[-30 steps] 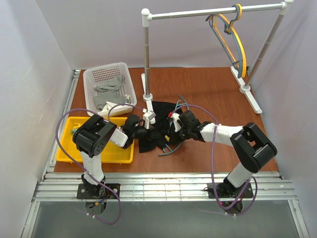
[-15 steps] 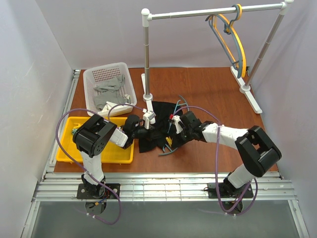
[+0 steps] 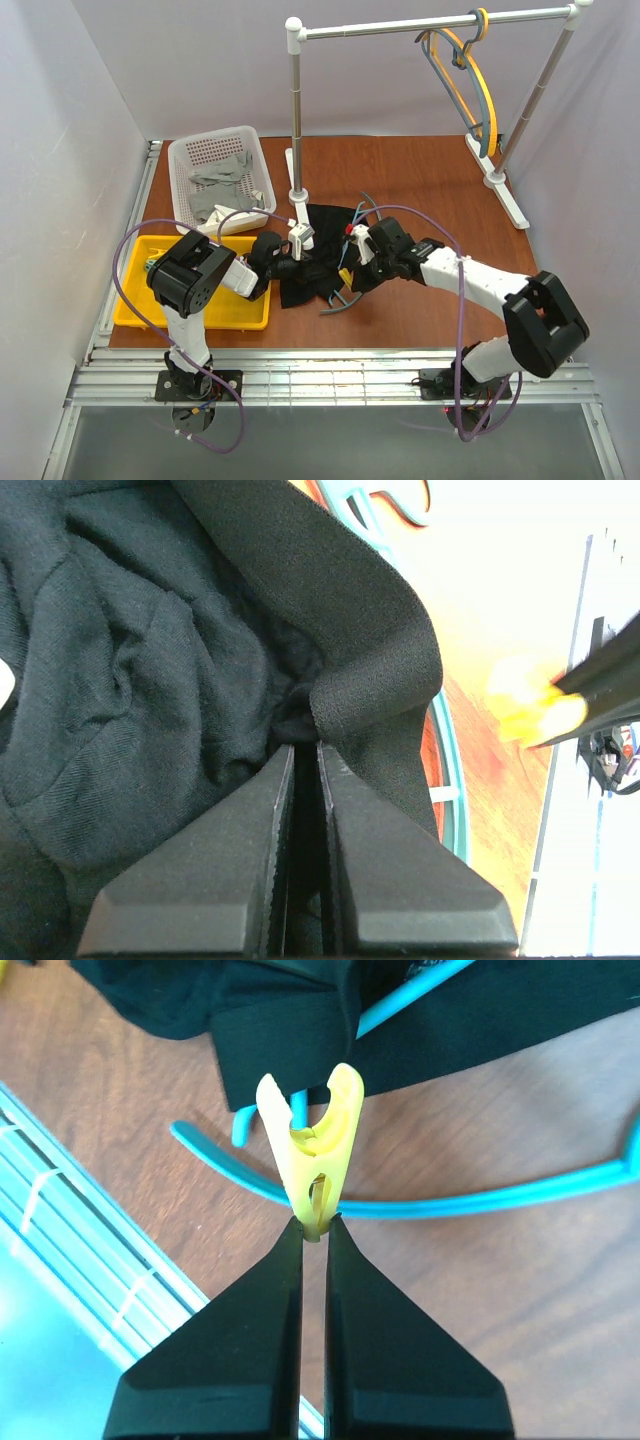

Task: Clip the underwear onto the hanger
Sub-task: Adjust the clamp.

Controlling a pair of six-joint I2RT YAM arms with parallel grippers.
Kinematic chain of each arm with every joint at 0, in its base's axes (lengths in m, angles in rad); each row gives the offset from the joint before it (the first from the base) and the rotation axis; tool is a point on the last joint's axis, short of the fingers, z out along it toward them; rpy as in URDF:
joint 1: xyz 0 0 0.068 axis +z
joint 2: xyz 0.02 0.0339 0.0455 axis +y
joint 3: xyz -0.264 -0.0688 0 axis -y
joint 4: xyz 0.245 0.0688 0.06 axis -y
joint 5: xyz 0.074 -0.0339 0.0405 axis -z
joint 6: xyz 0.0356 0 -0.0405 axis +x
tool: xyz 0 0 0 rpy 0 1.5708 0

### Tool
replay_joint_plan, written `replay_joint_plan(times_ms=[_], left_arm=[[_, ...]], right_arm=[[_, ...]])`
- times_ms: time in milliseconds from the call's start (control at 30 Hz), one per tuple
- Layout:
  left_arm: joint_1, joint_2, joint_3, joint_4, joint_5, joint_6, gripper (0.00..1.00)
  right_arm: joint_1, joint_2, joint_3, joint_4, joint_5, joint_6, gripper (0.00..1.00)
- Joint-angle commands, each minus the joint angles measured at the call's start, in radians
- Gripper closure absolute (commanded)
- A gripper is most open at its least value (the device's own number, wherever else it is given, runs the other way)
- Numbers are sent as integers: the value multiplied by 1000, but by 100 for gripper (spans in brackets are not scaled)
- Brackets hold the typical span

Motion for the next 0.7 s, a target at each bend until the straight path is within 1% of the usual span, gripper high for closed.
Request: replay_joint_plan(times_ms=[0,133,233,367,500,667], left_arm=[[-4,-27,-3,24,-15,8,93],[-4,-37,-12,46,-21,2,93],[-4,-61,-33,85,-23,-3,88],[-4,-113,-78,165,-26,-21,62],[-6,-176,-153,257,-51,-48,57],[-6,-244,-213,369,-65,-101,54]], right_arm=[[3,-81,43,-84,43,-28,99],[3,-138,10,-98,24,-23,99],[5,-138,-10,-102,-26,-22,99],[12,-133,-20,-96,-52,-40,99],[22,-110,-29,-79,-71,-43,99],[40,-67,-36,-38,-94,-51,99]])
